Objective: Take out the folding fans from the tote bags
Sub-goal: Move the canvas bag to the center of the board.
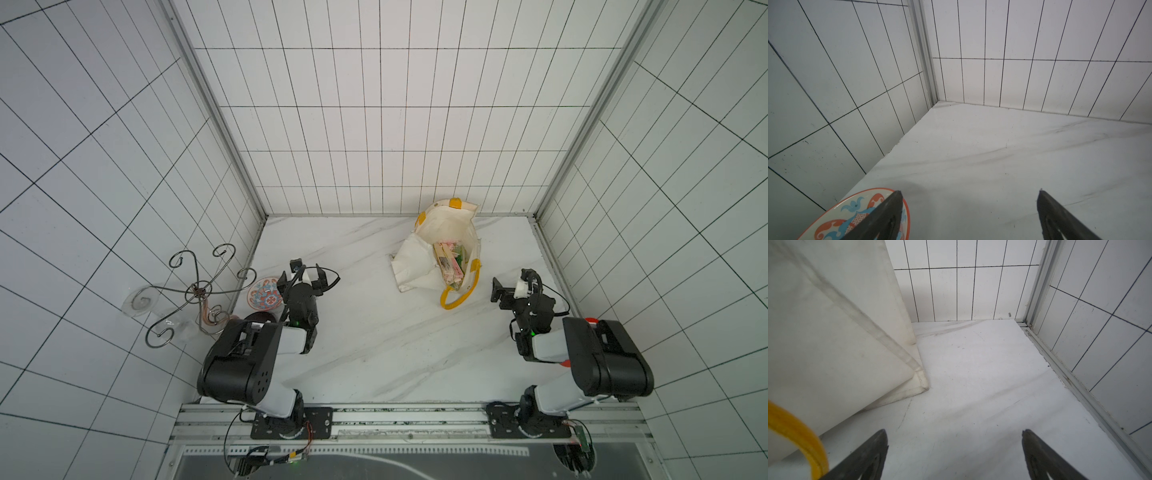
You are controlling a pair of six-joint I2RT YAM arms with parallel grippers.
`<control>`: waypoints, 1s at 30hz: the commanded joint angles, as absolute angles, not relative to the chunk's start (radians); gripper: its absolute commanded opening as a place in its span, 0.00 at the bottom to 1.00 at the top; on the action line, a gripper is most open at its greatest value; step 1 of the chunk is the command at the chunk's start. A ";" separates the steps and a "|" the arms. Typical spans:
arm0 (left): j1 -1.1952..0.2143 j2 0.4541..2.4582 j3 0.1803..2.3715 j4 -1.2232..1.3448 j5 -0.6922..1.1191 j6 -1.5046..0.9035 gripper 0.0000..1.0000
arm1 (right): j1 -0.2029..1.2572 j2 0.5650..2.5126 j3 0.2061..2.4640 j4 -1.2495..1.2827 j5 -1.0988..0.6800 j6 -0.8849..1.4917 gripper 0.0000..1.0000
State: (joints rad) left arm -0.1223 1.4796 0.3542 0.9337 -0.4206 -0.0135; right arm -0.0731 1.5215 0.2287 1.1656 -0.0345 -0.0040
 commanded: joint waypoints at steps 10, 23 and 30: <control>-0.121 1.214 0.592 0.520 -0.208 -0.171 0.97 | -0.071 1.175 0.378 0.770 0.189 0.183 1.00; -0.301 1.436 1.162 0.084 0.104 -0.334 0.97 | -0.071 1.030 0.633 0.189 0.186 0.377 1.00; -0.392 1.646 1.487 -0.218 0.114 -0.311 0.97 | -0.071 1.064 0.755 -0.011 0.151 0.414 1.00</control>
